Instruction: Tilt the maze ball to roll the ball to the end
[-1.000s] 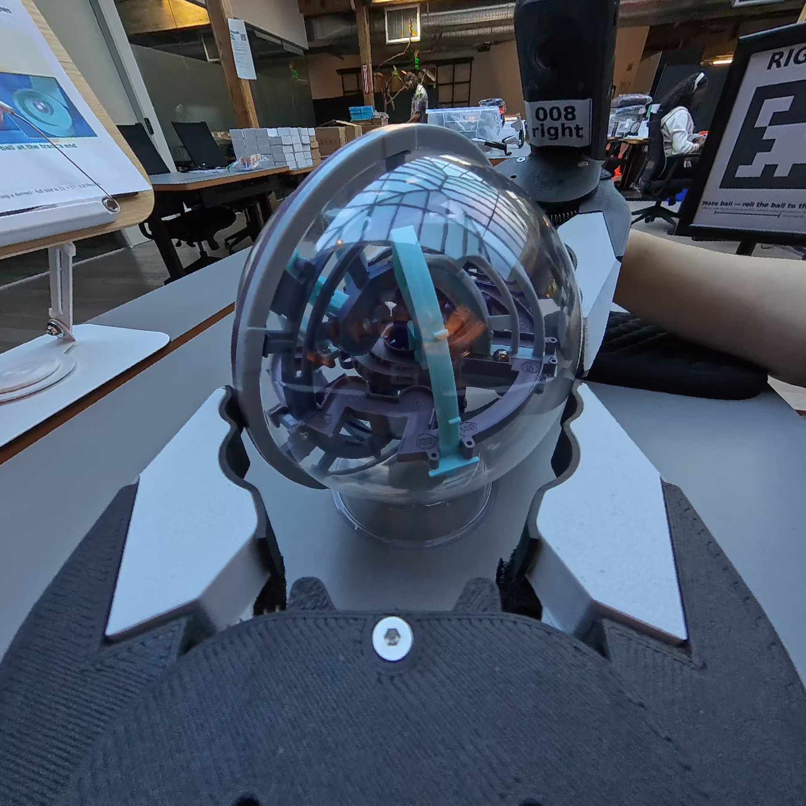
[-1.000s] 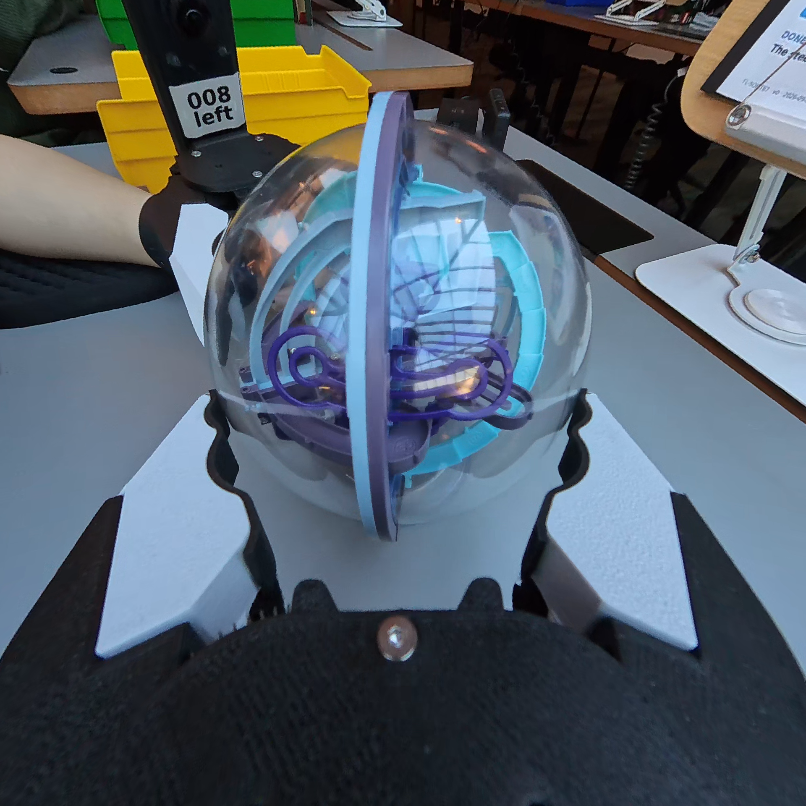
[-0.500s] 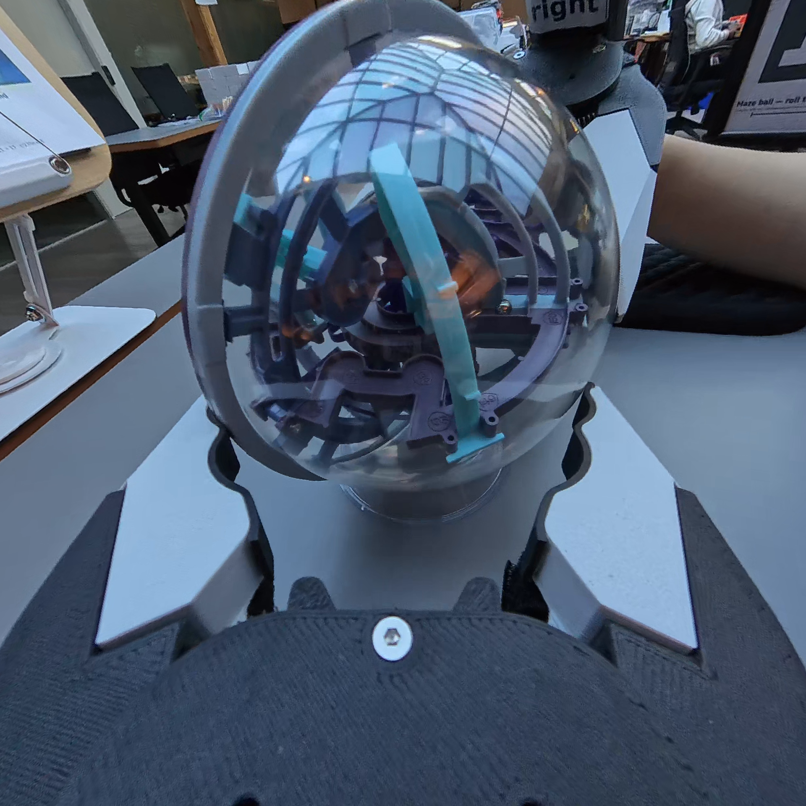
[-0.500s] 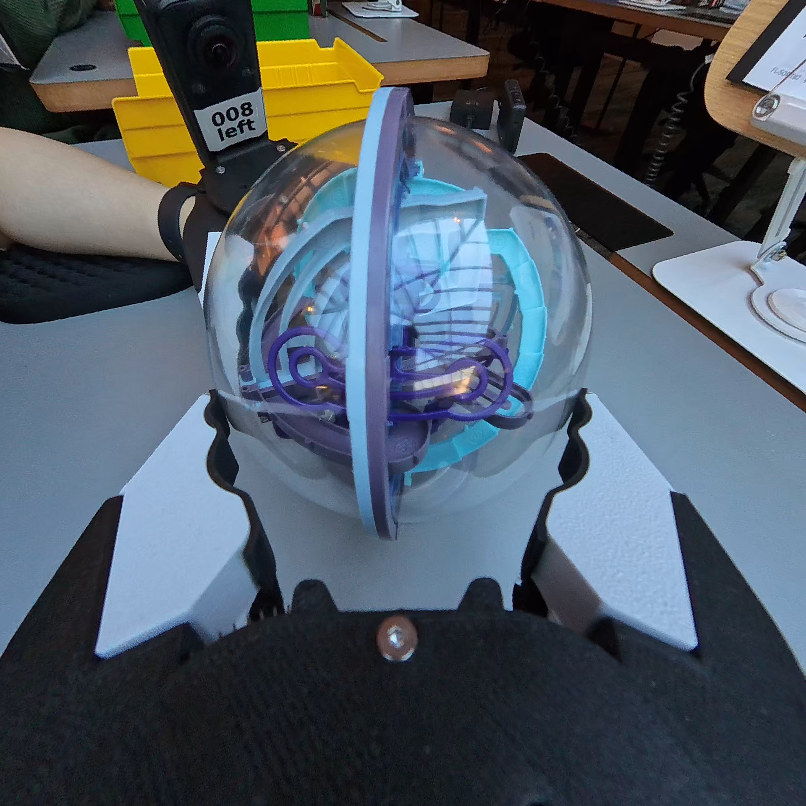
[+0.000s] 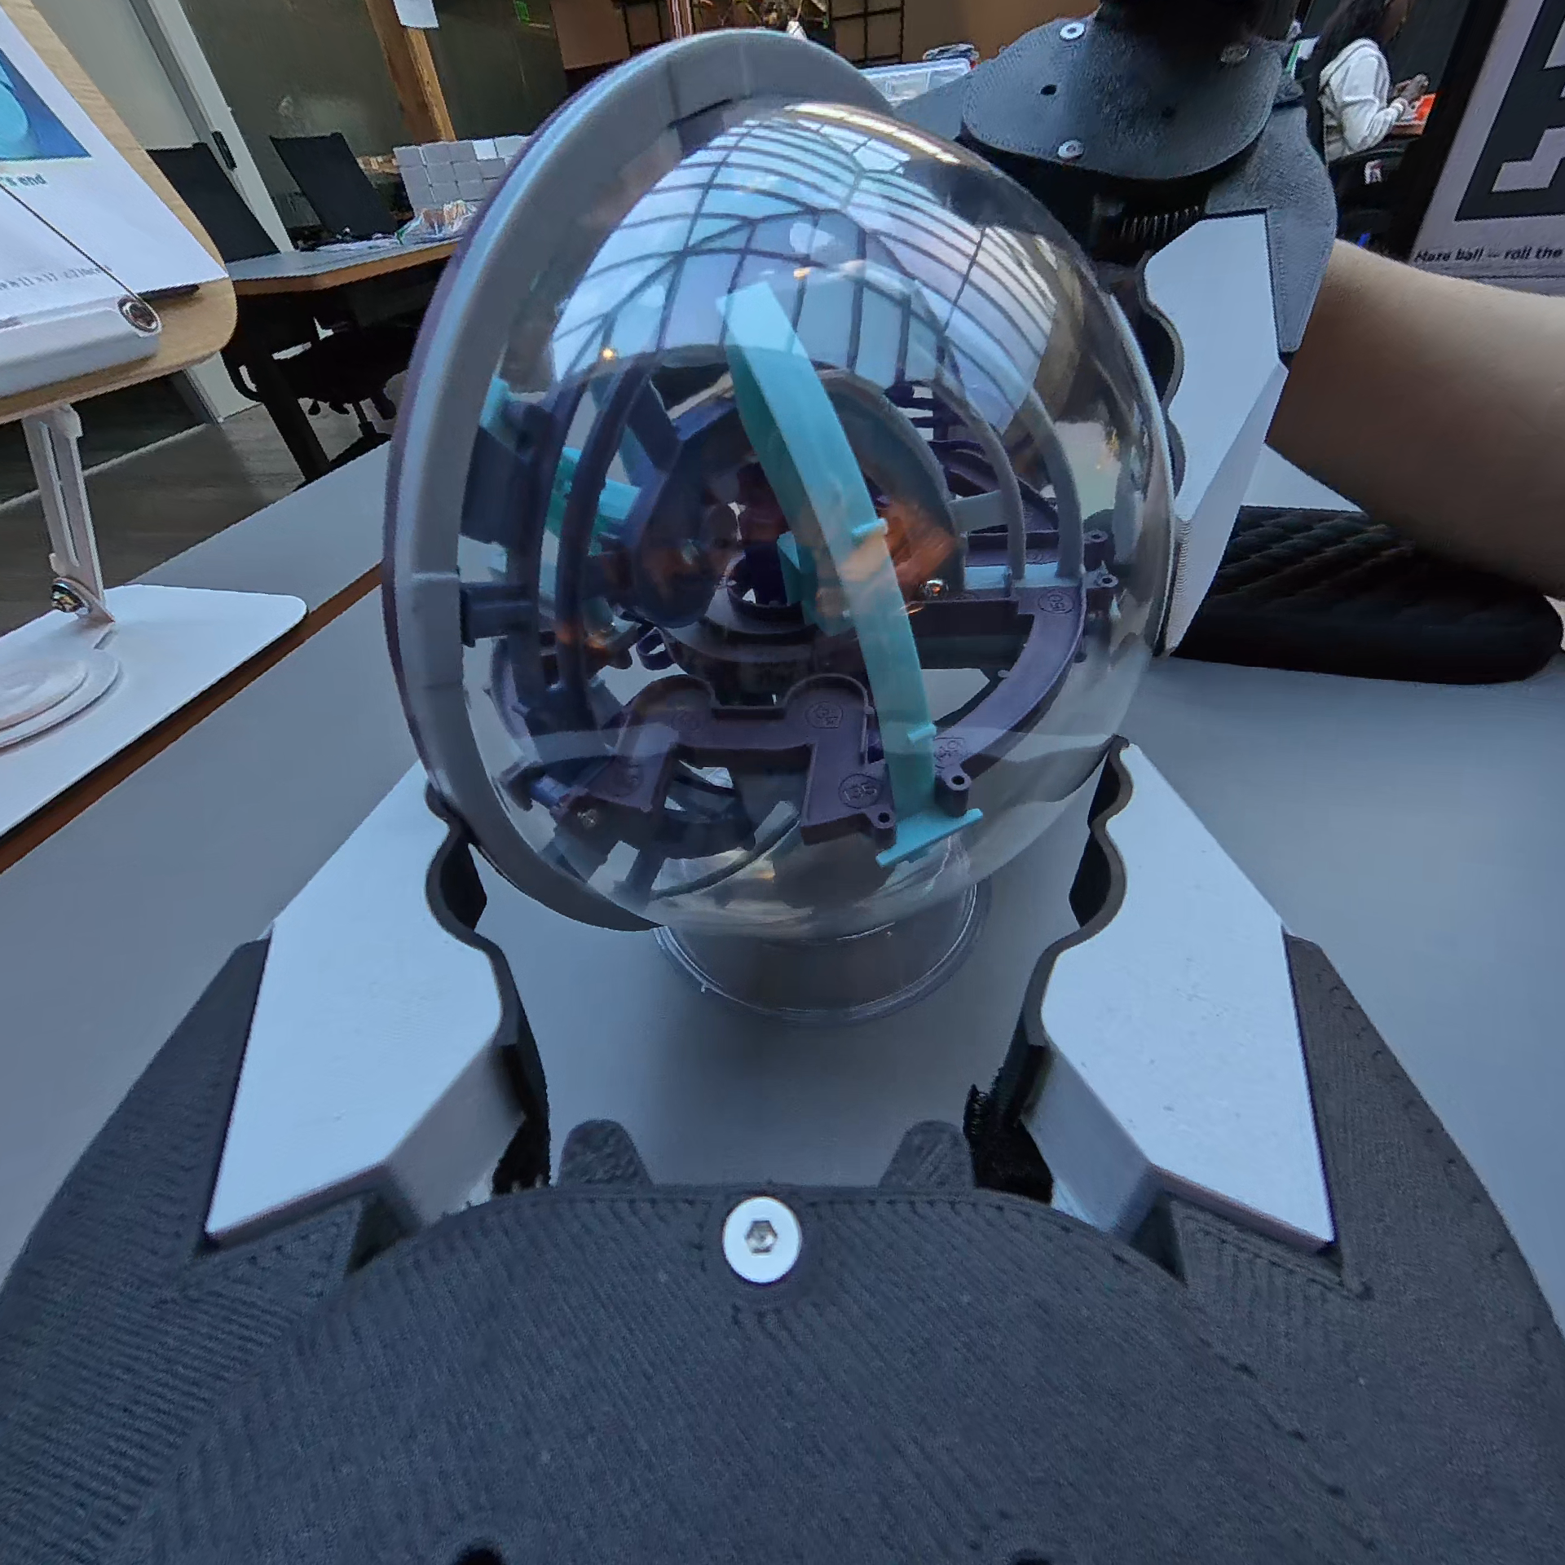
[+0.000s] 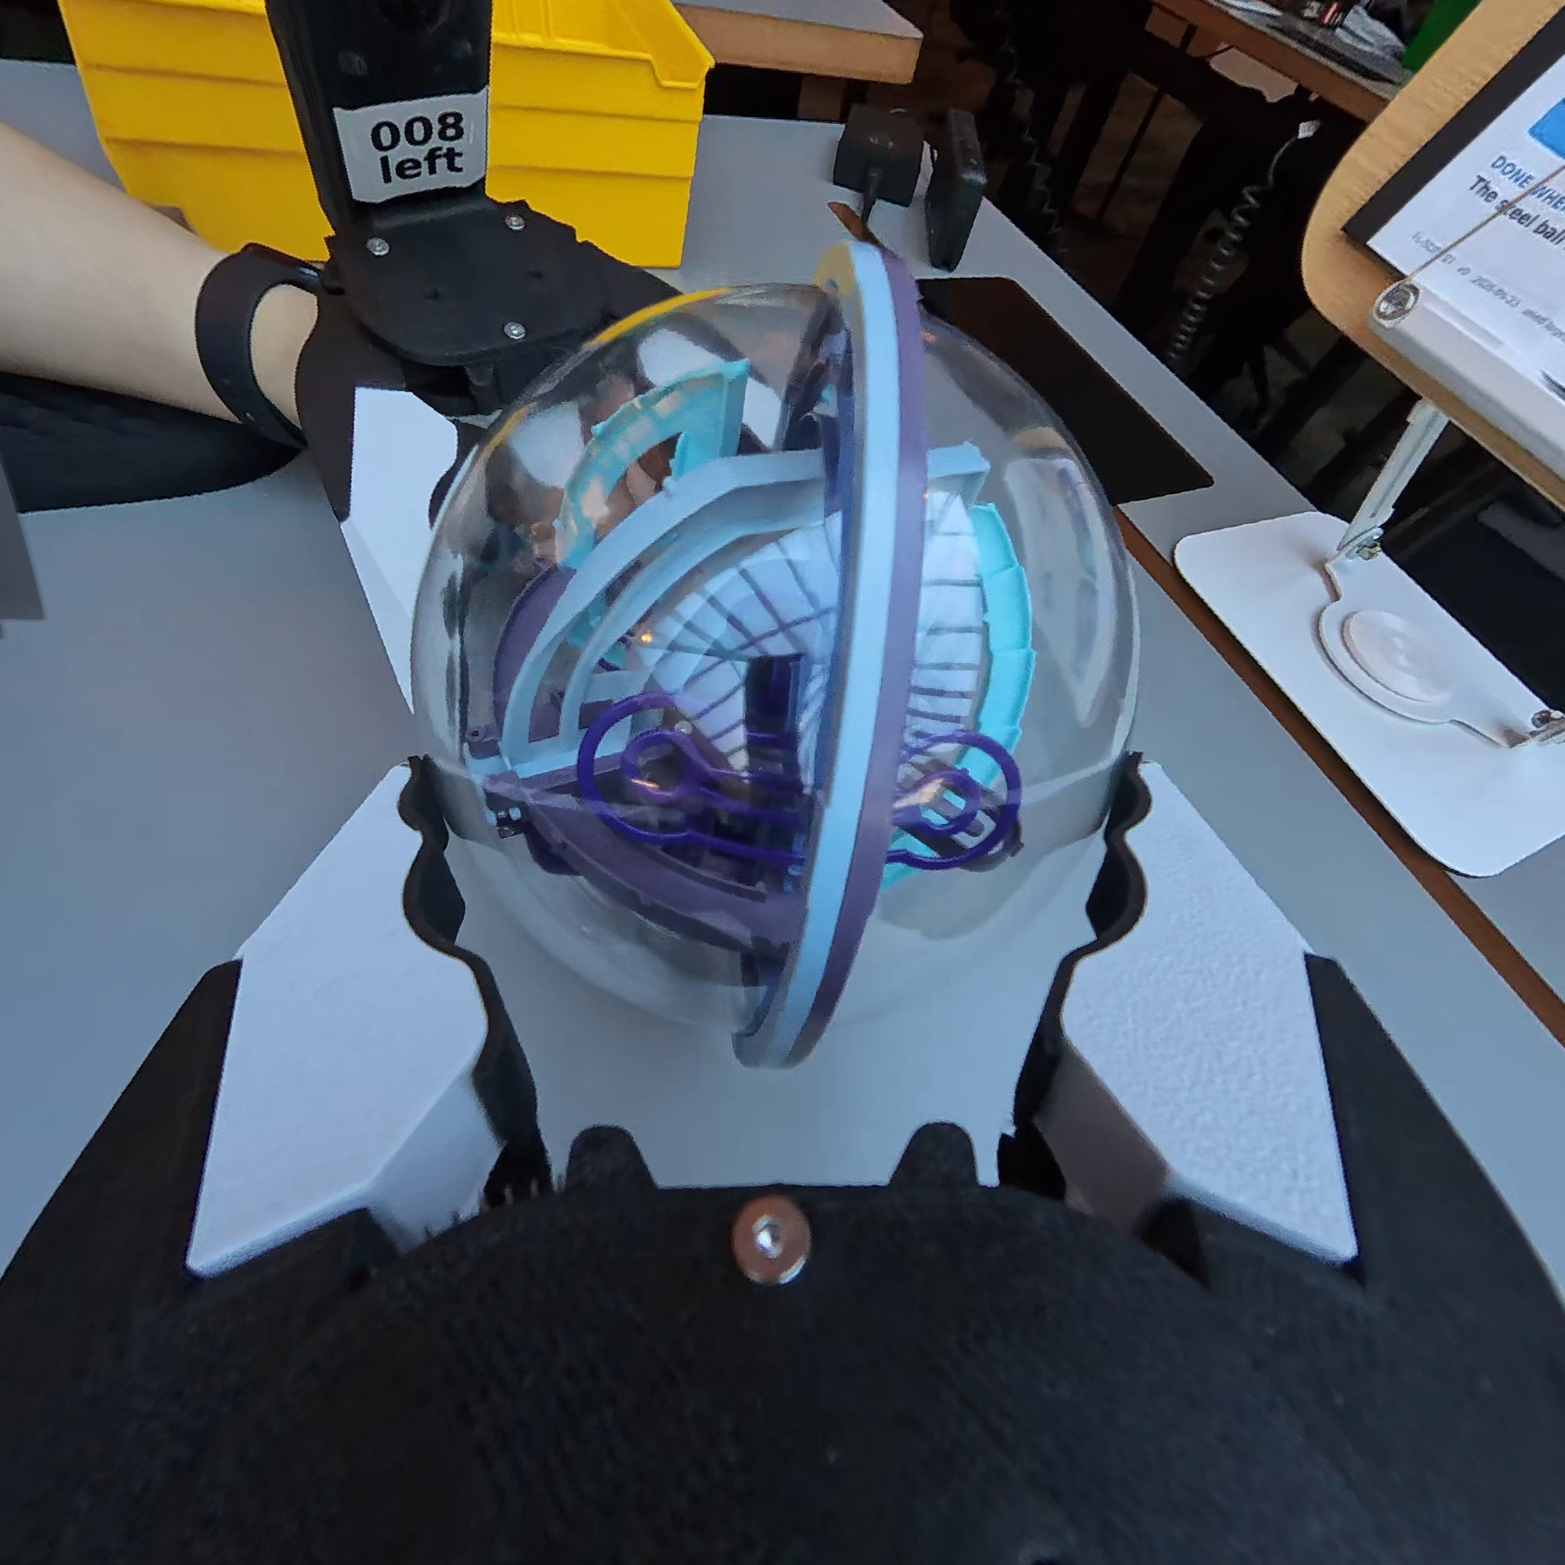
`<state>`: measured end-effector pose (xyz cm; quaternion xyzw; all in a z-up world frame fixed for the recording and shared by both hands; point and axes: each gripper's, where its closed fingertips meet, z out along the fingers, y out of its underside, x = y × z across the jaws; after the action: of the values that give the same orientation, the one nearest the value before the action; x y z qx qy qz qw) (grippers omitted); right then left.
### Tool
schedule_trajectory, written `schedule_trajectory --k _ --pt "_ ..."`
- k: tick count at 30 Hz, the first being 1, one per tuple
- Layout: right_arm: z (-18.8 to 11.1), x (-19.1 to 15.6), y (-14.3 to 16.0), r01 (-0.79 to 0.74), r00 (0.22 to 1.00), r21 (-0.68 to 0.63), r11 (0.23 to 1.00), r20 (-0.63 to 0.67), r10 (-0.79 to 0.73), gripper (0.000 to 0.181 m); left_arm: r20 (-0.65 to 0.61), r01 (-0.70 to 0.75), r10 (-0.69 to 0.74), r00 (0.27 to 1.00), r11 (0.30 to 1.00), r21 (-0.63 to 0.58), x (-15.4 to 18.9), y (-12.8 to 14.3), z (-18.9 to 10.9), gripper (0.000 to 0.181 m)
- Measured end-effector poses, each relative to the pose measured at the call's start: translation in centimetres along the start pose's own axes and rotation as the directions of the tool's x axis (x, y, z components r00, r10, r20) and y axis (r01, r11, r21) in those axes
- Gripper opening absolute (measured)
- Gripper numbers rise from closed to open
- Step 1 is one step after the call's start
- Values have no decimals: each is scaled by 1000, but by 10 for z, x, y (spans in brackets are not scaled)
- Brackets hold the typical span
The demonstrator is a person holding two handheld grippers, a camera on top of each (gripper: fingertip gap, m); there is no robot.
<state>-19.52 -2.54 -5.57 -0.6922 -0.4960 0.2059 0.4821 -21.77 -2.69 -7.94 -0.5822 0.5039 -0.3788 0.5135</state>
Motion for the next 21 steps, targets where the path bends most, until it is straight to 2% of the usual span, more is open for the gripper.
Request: schedule_trajectory --k 11,19,21 --pt "2 0 -1 144 987 -163 976 -41 -153 154 6 -2 2 1000 1000 0 0 0 0 142" --pt "2 1 0 143 988 -177 974 -24 -150 153 10 1 -1 1000 1000 -2 -1 0 1 142" --pt "2 1 0 145 988 -177 973 -21 -151 153 38 -14 14 999 1000 -7 -4 1 1 148"
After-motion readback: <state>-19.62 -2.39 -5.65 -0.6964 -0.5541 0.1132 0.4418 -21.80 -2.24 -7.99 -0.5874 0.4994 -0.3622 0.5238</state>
